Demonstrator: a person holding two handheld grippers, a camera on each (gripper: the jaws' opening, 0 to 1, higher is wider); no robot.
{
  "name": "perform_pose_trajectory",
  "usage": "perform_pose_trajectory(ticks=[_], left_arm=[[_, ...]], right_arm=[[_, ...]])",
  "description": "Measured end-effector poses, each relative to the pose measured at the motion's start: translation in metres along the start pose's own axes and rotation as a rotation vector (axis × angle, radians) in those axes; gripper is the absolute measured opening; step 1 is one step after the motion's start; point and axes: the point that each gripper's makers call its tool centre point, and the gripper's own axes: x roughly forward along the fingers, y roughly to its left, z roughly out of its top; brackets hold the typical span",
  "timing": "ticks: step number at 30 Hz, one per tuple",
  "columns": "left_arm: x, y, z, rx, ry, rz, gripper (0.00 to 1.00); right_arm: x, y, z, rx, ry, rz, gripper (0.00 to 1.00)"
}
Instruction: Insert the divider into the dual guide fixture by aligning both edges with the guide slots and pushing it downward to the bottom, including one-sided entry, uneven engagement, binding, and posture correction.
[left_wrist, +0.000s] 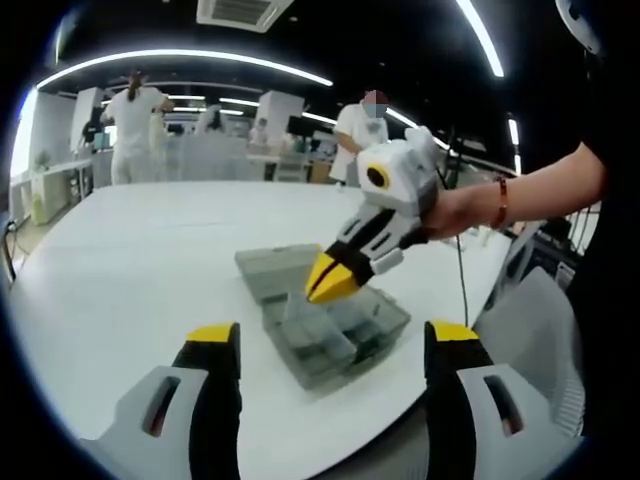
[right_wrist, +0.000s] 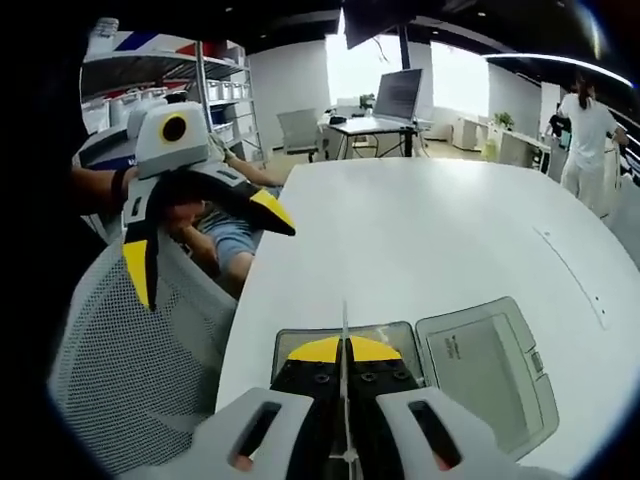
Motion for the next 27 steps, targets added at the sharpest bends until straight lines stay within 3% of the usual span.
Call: perform_pose_trajectory(ticks=[5, 27], left_arm=[[-0.001, 0.001, -0.001, 0.000, 0.003, 0.002, 0.73], [-0.001, 0.001, -0.005, -0.007, 0.013, 0.001, 0.72]], right_arm=[[0.005, 0.001, -0.005, -0.033, 0.048, -0.001, 0.00], [0.014, 0.000, -0.014, -0.044, 0.093, 0.013, 0.00]])
